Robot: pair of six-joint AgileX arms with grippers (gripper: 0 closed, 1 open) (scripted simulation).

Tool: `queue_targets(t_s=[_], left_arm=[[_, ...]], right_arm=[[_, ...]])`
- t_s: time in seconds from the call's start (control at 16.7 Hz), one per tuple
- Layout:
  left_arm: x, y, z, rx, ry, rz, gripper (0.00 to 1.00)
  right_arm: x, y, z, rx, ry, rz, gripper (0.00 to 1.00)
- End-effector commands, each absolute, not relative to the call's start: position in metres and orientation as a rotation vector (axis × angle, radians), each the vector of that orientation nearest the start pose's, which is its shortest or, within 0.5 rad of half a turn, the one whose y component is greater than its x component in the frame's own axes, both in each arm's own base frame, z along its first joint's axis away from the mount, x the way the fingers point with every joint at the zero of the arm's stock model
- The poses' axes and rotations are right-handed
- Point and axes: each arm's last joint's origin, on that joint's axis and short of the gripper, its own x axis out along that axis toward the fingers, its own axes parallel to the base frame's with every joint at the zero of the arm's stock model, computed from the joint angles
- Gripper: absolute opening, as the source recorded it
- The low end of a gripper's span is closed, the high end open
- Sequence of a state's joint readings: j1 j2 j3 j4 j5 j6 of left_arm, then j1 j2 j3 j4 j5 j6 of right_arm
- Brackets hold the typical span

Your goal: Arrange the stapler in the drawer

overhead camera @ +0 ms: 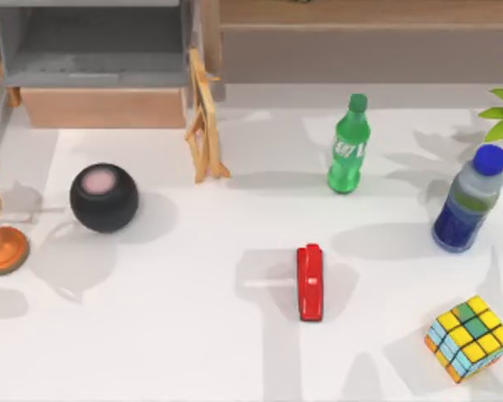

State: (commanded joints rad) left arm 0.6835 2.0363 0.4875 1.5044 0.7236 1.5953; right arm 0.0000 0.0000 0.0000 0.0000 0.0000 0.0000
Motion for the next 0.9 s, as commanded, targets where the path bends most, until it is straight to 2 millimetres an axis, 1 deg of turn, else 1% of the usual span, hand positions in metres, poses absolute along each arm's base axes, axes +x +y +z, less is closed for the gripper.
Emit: queue_targets(t_s=[0.18, 0.9], left_arm=[[0.2446, 0.1751, 0.0875, 1.556, 0.005, -0.033, 0.0], [0.2446, 0.1751, 0.0875, 1.556, 0.005, -0.033, 0.9]], right_arm=[[0.1057, -0.0012, 0.16, 0.0, 0.0, 0.0, 1.0], [0.1057, -0.0012, 0.16, 0.0, 0.0, 0.0, 1.0]])
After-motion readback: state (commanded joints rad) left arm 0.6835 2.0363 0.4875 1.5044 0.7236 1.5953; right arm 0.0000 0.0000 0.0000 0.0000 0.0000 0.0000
